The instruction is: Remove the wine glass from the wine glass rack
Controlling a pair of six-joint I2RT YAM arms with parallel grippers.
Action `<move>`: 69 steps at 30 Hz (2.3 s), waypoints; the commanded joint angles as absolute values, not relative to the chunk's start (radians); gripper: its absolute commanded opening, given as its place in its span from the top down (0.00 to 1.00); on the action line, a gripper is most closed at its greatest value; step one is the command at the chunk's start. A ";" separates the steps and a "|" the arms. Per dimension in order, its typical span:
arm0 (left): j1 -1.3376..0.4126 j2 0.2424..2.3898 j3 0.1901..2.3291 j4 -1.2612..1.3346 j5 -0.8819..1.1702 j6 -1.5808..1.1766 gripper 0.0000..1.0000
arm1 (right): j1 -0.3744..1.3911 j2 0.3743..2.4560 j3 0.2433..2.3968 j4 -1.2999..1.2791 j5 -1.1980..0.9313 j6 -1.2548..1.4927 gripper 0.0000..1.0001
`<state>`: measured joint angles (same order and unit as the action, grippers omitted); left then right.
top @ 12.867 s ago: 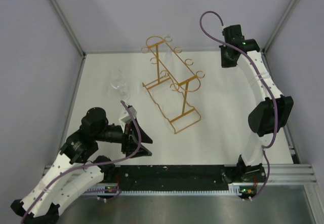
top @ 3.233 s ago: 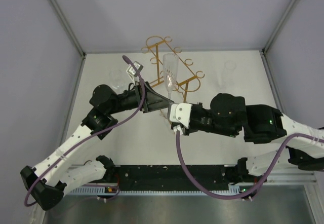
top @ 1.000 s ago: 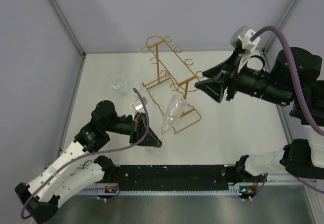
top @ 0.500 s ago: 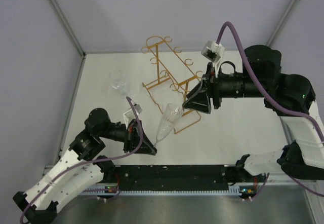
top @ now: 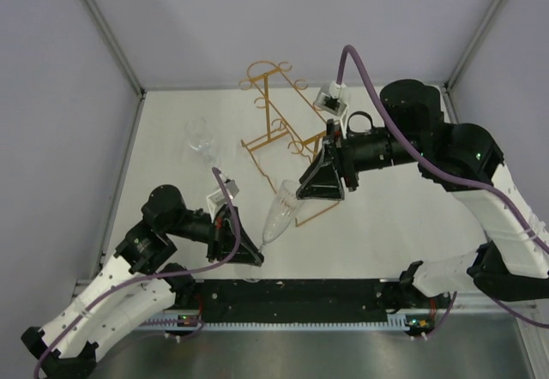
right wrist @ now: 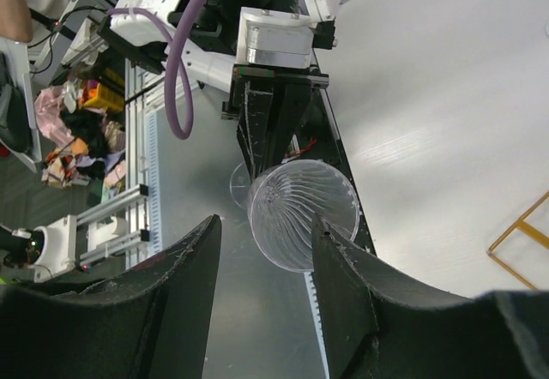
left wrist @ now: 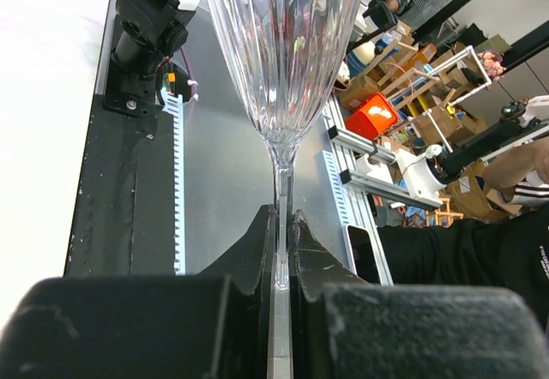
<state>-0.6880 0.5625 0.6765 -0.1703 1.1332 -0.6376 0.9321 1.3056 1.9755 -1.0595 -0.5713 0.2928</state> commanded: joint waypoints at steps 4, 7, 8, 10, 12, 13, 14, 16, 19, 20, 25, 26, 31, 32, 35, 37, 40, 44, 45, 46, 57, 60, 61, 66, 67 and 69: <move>-0.690 0.563 0.692 -0.156 1.150 -0.603 1.00 | 0.922 1.316 1.956 -0.991 -0.638 0.296 0.56; -0.690 0.568 0.693 -0.156 1.152 -0.603 1.00 | 0.922 1.319 1.941 -0.983 -0.655 0.295 0.59; -0.690 0.568 0.692 -0.158 1.152 -0.601 1.00 | 0.920 1.316 1.934 -0.980 -0.660 0.293 0.59; -0.692 0.568 0.696 -0.156 1.154 -0.601 1.00 | 0.920 1.313 1.925 -0.982 -0.669 0.288 0.60; -0.690 0.571 0.699 -0.156 1.151 -0.598 1.00 | 0.920 1.315 1.919 -0.979 -0.684 0.285 0.61; -0.690 0.572 0.699 -0.156 1.150 -0.598 1.00 | 0.922 1.312 1.916 -0.977 -0.689 0.285 0.61; -0.690 0.572 0.701 -0.156 1.152 -0.597 1.00 | 0.922 1.312 1.914 -0.977 -0.692 0.285 0.62; -0.690 0.577 0.704 -0.156 1.154 -0.597 1.00 | 0.922 1.309 1.910 -0.977 -0.695 0.284 0.62; -0.690 0.581 0.707 -0.158 1.152 -0.594 1.00 | 0.920 1.304 1.902 -0.977 -0.704 0.279 0.62; -0.690 0.583 0.710 -0.158 1.151 -0.591 1.00 | 0.922 1.302 1.898 -0.977 -0.704 0.279 0.62; -0.690 0.594 0.718 -0.164 1.149 -0.588 1.00 | 0.922 1.298 1.884 -0.971 -0.721 0.276 0.73; -0.690 0.598 0.719 -0.164 1.149 -0.584 1.00 | 0.920 1.296 1.881 -0.971 -0.724 0.278 0.75; -0.690 0.603 0.729 -0.167 1.150 -0.580 1.00 | 0.920 1.293 1.875 -0.971 -0.727 0.272 0.96; -0.690 0.603 0.732 -0.167 1.150 -0.580 1.00 | 0.922 1.295 1.875 -0.971 -0.727 0.272 1.00; -0.690 0.604 0.730 -0.173 1.149 -0.572 0.97 | 0.922 1.290 1.868 -0.971 -0.729 0.268 1.00; -0.690 0.606 0.730 -0.175 1.149 -0.568 0.88 | 0.922 1.287 1.862 -0.969 -0.732 0.265 1.00; -0.690 0.606 0.733 -0.179 1.144 -0.551 0.64 | 0.922 1.281 1.844 -0.968 -0.738 0.259 1.00; -0.690 0.614 0.739 -0.178 1.129 -0.542 0.39 | 0.920 1.261 1.824 -0.971 -0.738 0.250 1.00; -0.692 0.615 0.742 -0.178 1.124 -0.540 0.38 | 0.920 1.252 1.818 -0.973 -0.735 0.249 1.00; -0.690 0.621 0.742 -0.179 1.120 -0.538 0.37 | 0.920 1.238 1.809 -0.976 -0.732 0.245 1.00; -0.690 0.699 0.814 -0.327 0.963 -0.442 0.37 | 0.922 1.082 1.664 -1.158 -0.337 0.221 1.00; -0.690 0.703 0.819 -0.324 0.953 -0.439 0.37 | 0.920 1.040 1.640 -1.218 -0.133 0.250 1.00; -0.690 0.703 0.821 -0.319 0.950 -0.439 0.37 | 0.920 1.026 1.632 -1.232 -0.073 0.259 1.00; -0.690 0.701 0.824 -0.316 0.957 -0.440 0.37 | 0.908 1.003 1.585 -1.278 0.234 0.307 1.00; -0.690 0.700 0.825 -0.316 0.956 -0.445 0.37 | 0.891 1.005 1.572 -1.278 0.268 0.308 1.00; -0.690 0.690 0.824 -0.316 0.953 -0.452 0.37 | 0.844 1.011 1.543 -1.266 0.319 0.308 1.00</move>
<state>-0.6891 0.7090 0.7841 -0.3302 0.9588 -0.4633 0.9123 1.0077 1.5818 -1.2610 0.0628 0.2768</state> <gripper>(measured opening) 0.626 0.014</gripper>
